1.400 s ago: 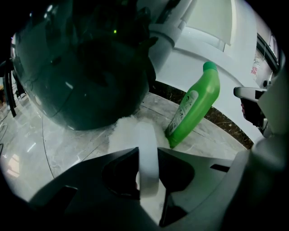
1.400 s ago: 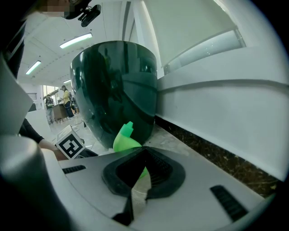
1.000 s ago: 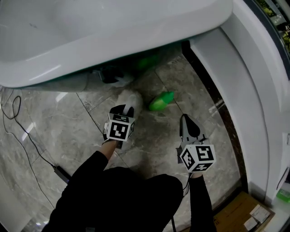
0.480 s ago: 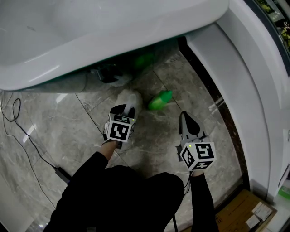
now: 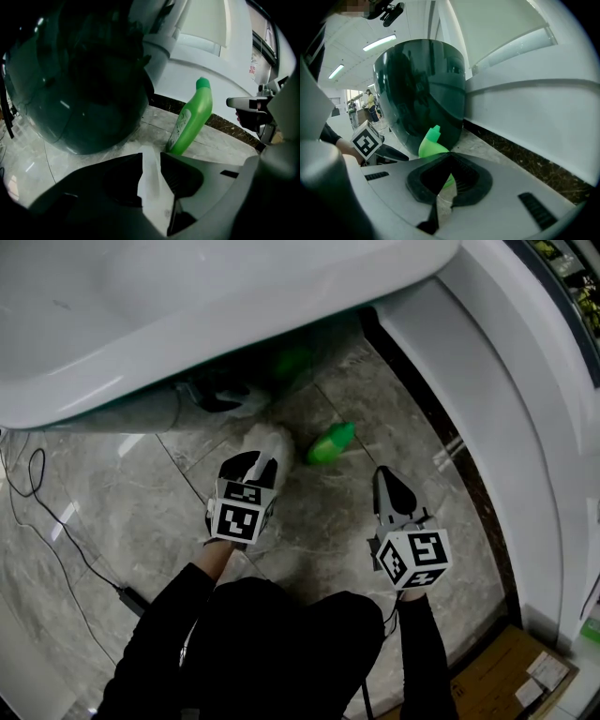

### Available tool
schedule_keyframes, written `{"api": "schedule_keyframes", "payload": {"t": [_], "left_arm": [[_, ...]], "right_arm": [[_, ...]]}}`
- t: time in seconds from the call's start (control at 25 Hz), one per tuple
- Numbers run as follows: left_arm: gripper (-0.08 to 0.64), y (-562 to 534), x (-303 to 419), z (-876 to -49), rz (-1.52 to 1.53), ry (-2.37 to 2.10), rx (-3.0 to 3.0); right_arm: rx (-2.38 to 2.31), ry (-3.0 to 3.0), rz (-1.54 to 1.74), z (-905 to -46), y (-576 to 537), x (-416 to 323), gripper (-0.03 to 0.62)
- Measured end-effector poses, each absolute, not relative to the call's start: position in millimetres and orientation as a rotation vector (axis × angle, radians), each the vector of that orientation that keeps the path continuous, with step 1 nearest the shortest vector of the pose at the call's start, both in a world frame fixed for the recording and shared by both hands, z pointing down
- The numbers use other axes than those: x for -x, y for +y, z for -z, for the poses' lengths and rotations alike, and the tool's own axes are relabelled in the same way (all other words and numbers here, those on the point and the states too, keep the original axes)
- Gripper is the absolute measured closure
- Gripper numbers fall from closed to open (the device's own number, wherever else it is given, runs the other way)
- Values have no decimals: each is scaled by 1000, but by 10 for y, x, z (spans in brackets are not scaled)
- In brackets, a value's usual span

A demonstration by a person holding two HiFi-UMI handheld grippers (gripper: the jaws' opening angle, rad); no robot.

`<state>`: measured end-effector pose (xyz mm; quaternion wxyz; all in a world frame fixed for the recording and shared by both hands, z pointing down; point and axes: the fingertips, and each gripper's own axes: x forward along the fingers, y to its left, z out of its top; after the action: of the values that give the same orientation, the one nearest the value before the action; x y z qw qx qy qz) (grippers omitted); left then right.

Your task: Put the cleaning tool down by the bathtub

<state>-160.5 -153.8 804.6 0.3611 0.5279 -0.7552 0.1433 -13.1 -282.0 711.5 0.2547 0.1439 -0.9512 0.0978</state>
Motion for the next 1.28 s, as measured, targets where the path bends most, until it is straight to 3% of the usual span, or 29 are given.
{"api": "schedule_keyframes", "payload": {"t": [0.36, 0.84, 1.28], "left_arm": [[447, -1507, 1633, -7579, -291, -1974, -1434], [549, -1488, 1731, -7094, -180, -2052, -1452], [554, -1441, 1728, -6869, -162, -2062, -1499]], "right_arm": [[-373, -2606, -287, -7043, -2799, 154, 594], [-367, -2608, -288, -7001, -2812, 129, 592], [-350, -2621, -265, -6929, -2753, 174, 594]]}}
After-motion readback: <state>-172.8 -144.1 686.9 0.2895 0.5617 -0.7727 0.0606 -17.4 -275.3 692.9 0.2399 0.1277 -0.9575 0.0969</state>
